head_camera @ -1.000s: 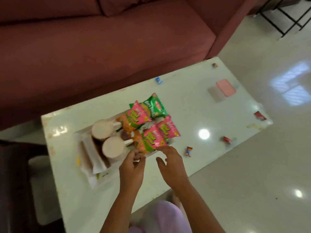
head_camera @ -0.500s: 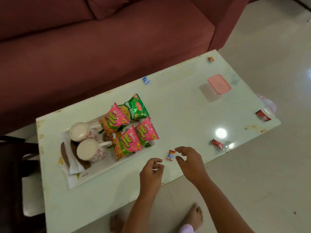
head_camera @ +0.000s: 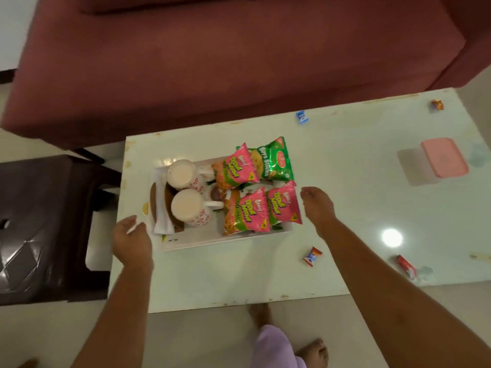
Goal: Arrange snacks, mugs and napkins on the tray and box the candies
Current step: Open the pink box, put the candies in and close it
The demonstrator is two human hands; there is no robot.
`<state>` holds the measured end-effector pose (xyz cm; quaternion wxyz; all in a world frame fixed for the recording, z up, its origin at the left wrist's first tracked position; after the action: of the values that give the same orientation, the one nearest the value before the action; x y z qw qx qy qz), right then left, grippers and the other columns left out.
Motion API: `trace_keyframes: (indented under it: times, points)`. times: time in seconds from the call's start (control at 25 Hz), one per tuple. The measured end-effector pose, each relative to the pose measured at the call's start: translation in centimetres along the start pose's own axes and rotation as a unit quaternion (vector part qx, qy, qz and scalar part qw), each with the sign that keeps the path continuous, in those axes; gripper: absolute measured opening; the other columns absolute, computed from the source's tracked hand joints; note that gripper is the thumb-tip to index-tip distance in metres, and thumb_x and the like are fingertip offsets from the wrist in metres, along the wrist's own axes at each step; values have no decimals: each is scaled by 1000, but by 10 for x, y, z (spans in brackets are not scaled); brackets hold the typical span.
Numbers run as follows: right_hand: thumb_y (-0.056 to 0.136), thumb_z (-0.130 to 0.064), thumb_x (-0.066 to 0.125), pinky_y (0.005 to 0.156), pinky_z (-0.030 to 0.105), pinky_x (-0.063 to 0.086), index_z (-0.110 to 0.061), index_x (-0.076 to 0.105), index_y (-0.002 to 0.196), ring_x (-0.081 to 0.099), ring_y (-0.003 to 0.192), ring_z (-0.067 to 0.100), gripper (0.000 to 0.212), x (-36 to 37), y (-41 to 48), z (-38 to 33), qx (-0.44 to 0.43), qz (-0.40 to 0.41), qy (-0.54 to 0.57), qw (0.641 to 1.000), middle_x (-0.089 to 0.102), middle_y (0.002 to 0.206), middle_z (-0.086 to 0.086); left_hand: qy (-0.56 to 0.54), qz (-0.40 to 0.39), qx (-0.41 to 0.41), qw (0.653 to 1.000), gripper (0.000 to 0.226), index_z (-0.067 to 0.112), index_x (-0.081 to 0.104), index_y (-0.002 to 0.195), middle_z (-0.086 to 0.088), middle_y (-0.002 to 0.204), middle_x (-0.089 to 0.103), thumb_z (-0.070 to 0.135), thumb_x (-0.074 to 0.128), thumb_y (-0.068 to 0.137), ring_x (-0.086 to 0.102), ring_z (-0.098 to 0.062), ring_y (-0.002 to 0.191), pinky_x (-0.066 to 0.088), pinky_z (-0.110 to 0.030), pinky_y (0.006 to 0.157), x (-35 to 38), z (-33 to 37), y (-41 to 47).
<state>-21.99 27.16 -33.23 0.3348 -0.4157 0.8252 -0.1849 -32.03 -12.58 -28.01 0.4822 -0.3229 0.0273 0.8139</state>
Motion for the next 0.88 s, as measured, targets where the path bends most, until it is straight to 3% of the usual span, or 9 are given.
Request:
trace_keyframes:
  times: [0.08, 0.2, 0.24, 0.32, 0.4, 0.56, 0.72, 0.8, 0.88]
  points:
    - [96, -31, 45, 82, 37, 43, -16, 58, 87, 54, 92, 25, 23, 15, 20, 0, 63, -30, 61, 996, 58, 91, 6, 59, -38, -46, 996, 33, 8, 53, 125, -15, 132, 54, 13, 49, 93, 52, -30, 118, 39, -39, 101, 1, -12, 40]
    - [95, -50, 40, 83, 38, 46, -15, 59, 95, 58, 91, 22, 40, 35, 38, -2, 130, -104, 112, 980, 62, 94, 5, 46, -113, -143, 982, 32, 9, 51, 121, -16, 115, 55, 27, 46, 95, 49, -30, 115, 37, -41, 98, 13, -30, 68]
    - [94, -52, 41, 84, 39, 47, -15, 61, 95, 59, 89, 22, 42, 41, 43, -3, 138, -121, 111, 977, 63, 93, 5, 49, -136, -172, 974, 39, 11, 48, 127, -12, 120, 53, 34, 44, 96, 46, -29, 120, 35, -43, 100, 17, -34, 73]
    - [93, -48, 46, 87, 44, 50, -11, 63, 104, 63, 90, 29, 43, 52, 52, -4, 149, -147, 134, 969, 67, 97, 12, 48, -180, -218, 958, 53, 16, 38, 139, -5, 140, 44, 47, 37, 97, 40, -27, 131, 32, -47, 105, 27, -37, 78]
    - [91, -41, 54, 91, 50, 50, -6, 61, 114, 64, 93, 36, 42, 60, 59, -3, 160, -160, 153, 962, 67, 104, 21, 19, -210, -240, 948, 59, 16, 39, 139, -5, 144, 44, 55, 33, 95, 42, -27, 131, 33, -47, 107, 40, -35, 82]
    - [87, -35, 59, 70, 40, 54, -11, 64, 101, 71, 67, 29, 28, 65, 69, 2, 167, -164, 148, 961, 75, 78, 13, -37, -220, -271, 936, 72, 18, 41, 139, -9, 140, 48, 68, 35, 87, 45, -29, 128, 34, -49, 109, 57, -30, 94]
    - [86, -32, 61, 71, 41, 55, -11, 66, 103, 71, 71, 31, 27, 65, 70, 1, 154, -169, 153, 962, 74, 85, 15, -154, -200, -322, 913, 68, 18, 54, 123, -4, 98, 64, 71, 44, 81, 61, -22, 90, 50, -38, 70, 64, -31, 93]
    - [86, -32, 61, 76, 43, 56, -10, 64, 109, 69, 78, 34, 31, 57, 69, 1, 147, -162, 158, 963, 72, 96, 19, -175, -208, -332, 903, 62, 18, 57, 112, -4, 82, 65, 70, 46, 81, 64, -23, 82, 51, -38, 66, 72, -30, 87]
    - [87, -33, 61, 80, 46, 55, -9, 62, 112, 67, 82, 36, 35, 38, 69, 4, 151, -140, 167, 964, 69, 103, 22, -208, -223, -337, 891, 55, 16, 64, 87, -4, 66, 69, 68, 48, 81, 67, -24, 75, 53, -39, 66, 87, -22, 75]
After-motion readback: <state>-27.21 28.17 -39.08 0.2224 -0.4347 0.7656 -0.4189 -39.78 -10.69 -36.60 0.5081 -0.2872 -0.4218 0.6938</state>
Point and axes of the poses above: each hand's wrist, its own y-axis towards the middle knuckle, its own x-axis out of the palm, z = x × y, the point moved 6 cm from there along y, towards the middle knuckle
